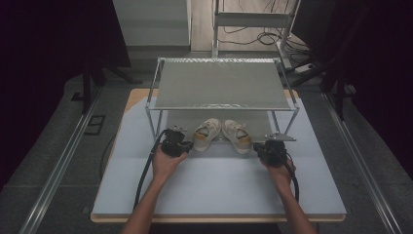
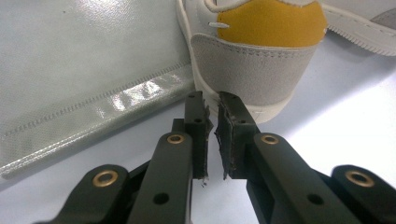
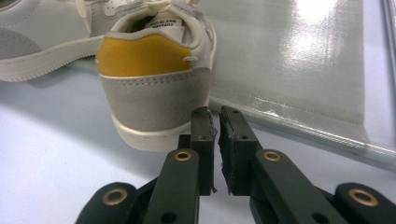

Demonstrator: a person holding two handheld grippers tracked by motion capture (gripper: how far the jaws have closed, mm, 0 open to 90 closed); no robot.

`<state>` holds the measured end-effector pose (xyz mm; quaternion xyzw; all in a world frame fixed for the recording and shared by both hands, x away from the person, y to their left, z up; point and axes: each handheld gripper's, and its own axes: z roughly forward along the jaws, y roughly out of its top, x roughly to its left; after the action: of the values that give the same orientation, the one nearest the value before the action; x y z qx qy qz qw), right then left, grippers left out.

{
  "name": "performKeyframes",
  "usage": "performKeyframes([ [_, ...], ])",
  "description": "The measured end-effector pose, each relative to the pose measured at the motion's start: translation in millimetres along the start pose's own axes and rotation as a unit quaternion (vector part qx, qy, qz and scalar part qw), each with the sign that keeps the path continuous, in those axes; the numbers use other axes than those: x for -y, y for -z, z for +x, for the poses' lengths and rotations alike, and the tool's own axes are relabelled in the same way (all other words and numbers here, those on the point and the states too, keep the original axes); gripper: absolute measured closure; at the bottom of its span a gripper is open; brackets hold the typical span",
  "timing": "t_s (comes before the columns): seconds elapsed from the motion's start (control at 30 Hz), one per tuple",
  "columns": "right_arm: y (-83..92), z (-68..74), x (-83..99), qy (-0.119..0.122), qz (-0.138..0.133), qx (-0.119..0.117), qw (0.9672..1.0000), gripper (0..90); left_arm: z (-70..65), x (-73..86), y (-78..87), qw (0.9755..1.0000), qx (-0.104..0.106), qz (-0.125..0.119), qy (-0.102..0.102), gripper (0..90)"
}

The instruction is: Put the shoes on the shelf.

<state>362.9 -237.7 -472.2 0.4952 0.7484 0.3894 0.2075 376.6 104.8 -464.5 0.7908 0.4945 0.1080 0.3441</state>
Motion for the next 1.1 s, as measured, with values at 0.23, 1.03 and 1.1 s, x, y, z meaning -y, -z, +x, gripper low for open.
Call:
performKeyframes([
  [0.23, -3.0, 5.8, 0.2, 0.001, 0.0, -0.004, 1.0, 85.8, -2.0, -0.1, -0.7, 1.0, 0.006, 0.0, -0.001, 82.4],
  [1.03, -12.9, 30.8, -1.5, 0.017, -0.006, -0.045, 0.9988, 88.3, -30.8, -9.0, -15.6, 0.999, 0.042, 0.002, -0.017, 82.0],
  [1.1, -13.9, 32.7, -1.9, 0.019, -0.006, -0.046, 0.9987, 88.3, -33.5, -10.2, -17.3, 0.9988, 0.044, 0.002, -0.021, 82.0],
])
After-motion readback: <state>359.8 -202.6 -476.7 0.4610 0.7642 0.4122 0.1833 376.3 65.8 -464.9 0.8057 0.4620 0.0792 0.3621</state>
